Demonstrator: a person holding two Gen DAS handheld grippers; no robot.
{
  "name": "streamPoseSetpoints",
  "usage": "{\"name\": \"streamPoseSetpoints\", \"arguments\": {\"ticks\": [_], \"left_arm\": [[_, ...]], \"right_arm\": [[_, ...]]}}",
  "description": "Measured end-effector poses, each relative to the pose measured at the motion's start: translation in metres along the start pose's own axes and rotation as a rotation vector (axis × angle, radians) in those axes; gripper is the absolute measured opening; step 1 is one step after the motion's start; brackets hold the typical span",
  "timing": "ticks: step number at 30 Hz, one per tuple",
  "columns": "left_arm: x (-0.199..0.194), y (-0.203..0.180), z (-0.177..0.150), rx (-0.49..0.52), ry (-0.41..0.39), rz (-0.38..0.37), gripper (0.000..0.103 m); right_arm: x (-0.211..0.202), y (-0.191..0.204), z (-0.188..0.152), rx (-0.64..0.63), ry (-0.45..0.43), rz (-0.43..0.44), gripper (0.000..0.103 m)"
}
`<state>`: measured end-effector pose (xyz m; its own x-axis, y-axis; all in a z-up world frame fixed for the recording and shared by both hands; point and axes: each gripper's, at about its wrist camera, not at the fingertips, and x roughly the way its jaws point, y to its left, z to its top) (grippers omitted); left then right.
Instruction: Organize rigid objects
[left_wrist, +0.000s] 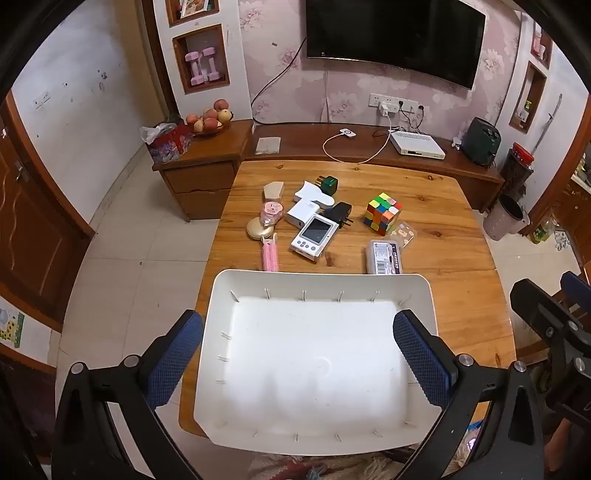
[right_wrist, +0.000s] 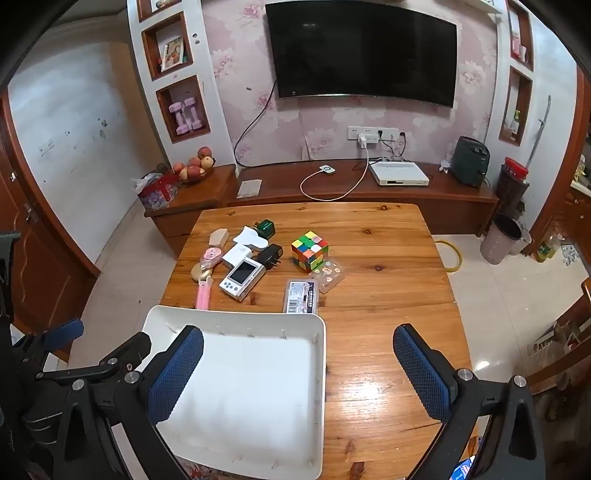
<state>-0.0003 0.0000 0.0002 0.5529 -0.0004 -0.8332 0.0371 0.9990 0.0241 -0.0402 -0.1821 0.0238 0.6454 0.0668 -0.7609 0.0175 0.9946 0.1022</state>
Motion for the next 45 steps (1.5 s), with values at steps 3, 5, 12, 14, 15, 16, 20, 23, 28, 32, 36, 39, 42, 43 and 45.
{"name": "streamPoseSetpoints", "arguments": {"ticks": [3,5,12,14,15,16,20,23,28,32,36,39,42,43,45], "left_arm": [[0.000,0.000,0.000,0.003,0.003,-0.002,0.102],[0.001,-0.001,0.000,0.001,0.008,-0.006,0.102],[-0.002,0.006,0.004,0.001,0.014,-0.019,0.102],[0.001,0.002,0.001,0.002,0.011,-0.017,0.102],[0.002,0.002,0.001,0.001,0.012,-0.018,0.102],[0.002,0.001,0.001,0.001,0.014,-0.019,0.102],[0.002,-0.004,-0.004,0.013,0.014,-0.016,0.102],[0.005,-0.003,-0.004,0.012,0.015,-0.018,0.102],[0.007,-0.005,-0.006,0.013,0.019,-0.020,0.102],[0.008,-0.005,-0.007,0.014,0.026,-0.026,0.102],[0.010,-0.005,-0.004,0.019,0.039,-0.039,0.102],[0.013,-0.005,-0.004,0.021,0.045,-0.040,0.102],[0.013,-0.006,-0.003,0.028,0.041,-0.026,0.102],[0.014,-0.006,-0.003,0.030,0.041,-0.025,0.102],[0.014,-0.006,-0.003,0.028,0.040,-0.026,0.102]], "right_arm": [[0.000,0.000,0.000,-0.003,0.001,0.005,0.103],[-0.001,0.001,0.000,-0.009,0.000,0.006,0.103],[-0.006,-0.007,0.005,-0.011,-0.010,-0.006,0.103],[-0.006,-0.011,0.006,-0.012,-0.009,-0.003,0.103],[-0.005,-0.013,0.007,-0.014,-0.009,-0.004,0.103],[-0.005,-0.010,0.006,-0.015,-0.012,-0.010,0.103],[-0.005,0.003,0.003,-0.018,-0.019,-0.025,0.103],[-0.006,0.003,0.004,-0.020,-0.019,-0.024,0.103],[-0.005,0.004,0.004,-0.018,-0.018,-0.024,0.103],[-0.004,0.005,0.003,-0.018,-0.021,-0.025,0.103],[-0.004,0.005,0.003,-0.018,-0.021,-0.026,0.103],[-0.004,0.005,0.003,-0.019,-0.020,-0.026,0.103],[-0.004,0.005,0.002,-0.018,-0.021,-0.025,0.103],[-0.003,0.005,0.002,-0.019,-0.021,-0.026,0.103],[-0.004,0.005,0.003,-0.020,-0.020,-0.027,0.103]]}}
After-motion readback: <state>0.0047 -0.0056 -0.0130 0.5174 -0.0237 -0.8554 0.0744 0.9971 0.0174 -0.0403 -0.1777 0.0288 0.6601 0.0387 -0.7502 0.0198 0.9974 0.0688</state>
